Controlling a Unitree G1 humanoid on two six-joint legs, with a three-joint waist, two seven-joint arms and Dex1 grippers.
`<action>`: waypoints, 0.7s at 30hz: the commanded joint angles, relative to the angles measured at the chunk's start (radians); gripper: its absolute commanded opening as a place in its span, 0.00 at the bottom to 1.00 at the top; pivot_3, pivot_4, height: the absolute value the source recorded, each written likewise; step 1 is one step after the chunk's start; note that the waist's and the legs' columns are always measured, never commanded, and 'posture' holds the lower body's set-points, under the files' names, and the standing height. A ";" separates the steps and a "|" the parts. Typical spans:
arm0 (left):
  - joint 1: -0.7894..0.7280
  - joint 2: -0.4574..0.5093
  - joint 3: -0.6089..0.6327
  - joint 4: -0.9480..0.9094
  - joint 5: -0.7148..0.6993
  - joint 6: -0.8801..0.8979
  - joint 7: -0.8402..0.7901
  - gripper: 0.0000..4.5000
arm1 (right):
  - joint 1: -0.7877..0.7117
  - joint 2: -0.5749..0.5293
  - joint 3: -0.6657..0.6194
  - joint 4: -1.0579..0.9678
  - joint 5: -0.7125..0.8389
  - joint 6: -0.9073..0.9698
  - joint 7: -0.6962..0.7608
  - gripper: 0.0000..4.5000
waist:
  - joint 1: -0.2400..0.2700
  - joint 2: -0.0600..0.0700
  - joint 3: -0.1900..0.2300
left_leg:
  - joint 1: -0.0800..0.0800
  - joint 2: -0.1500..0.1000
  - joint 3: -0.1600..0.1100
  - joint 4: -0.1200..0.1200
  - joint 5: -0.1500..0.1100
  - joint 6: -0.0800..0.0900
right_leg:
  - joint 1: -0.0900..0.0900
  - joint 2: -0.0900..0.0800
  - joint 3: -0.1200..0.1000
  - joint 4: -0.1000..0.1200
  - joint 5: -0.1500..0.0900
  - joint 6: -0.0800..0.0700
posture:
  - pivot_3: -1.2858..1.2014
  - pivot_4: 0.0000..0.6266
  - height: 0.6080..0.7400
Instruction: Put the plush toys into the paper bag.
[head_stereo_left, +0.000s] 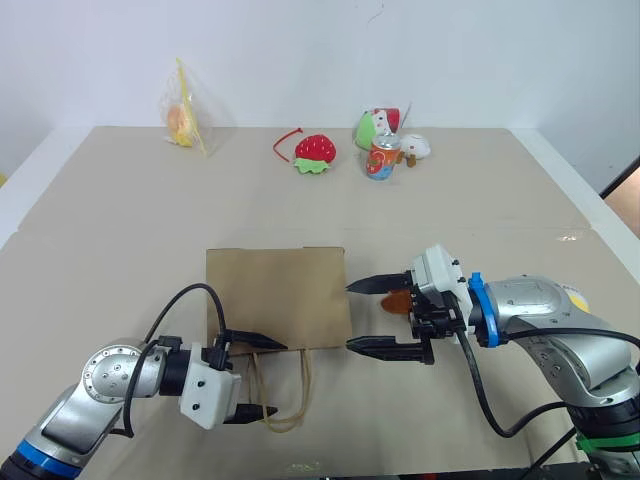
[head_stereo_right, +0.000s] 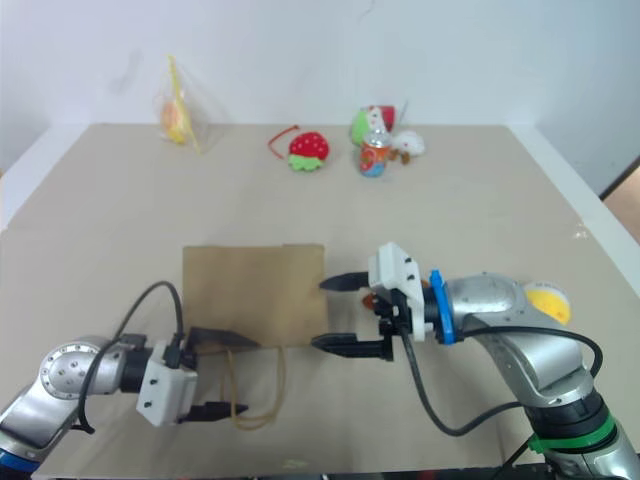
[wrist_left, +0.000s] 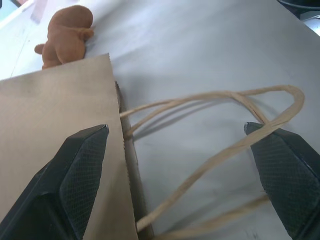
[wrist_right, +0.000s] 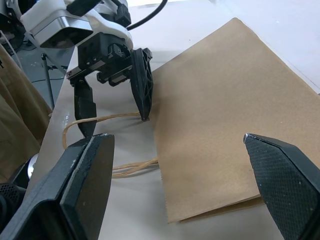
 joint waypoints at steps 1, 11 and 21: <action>-0.023 -0.004 -0.012 -0.012 -0.005 -0.001 -0.001 0.82 | -0.010 -0.002 -0.024 -0.032 0.008 -0.005 -0.009 1.00 | 0.000 0.000 0.000 | 0.000 0.000 0.000 0.000 0.000 0.000 | 0.000 0.000 0.000 0.000 0.000 0.000 | 0.52 0.24 1.00; -0.064 -0.004 -0.018 -0.038 -0.067 0.007 -0.020 0.01 | -0.004 -0.007 -0.023 -0.038 0.010 -0.004 -0.017 1.00 | 0.000 0.000 0.000 | 0.000 0.000 0.000 0.000 0.000 0.000 | 0.000 0.000 0.000 0.000 0.000 0.000 | 0.52 0.24 1.00; -0.175 -0.061 0.093 -0.010 -0.188 0.254 0.113 0.01 | -0.028 -0.016 -0.036 -0.018 0.016 -0.002 -0.004 1.00 | 0.000 0.000 0.000 | 0.000 0.000 -0.001 0.002 0.000 0.000 | 0.001 0.001 -0.001 0.000 0.001 0.002 | 0.52 0.24 1.00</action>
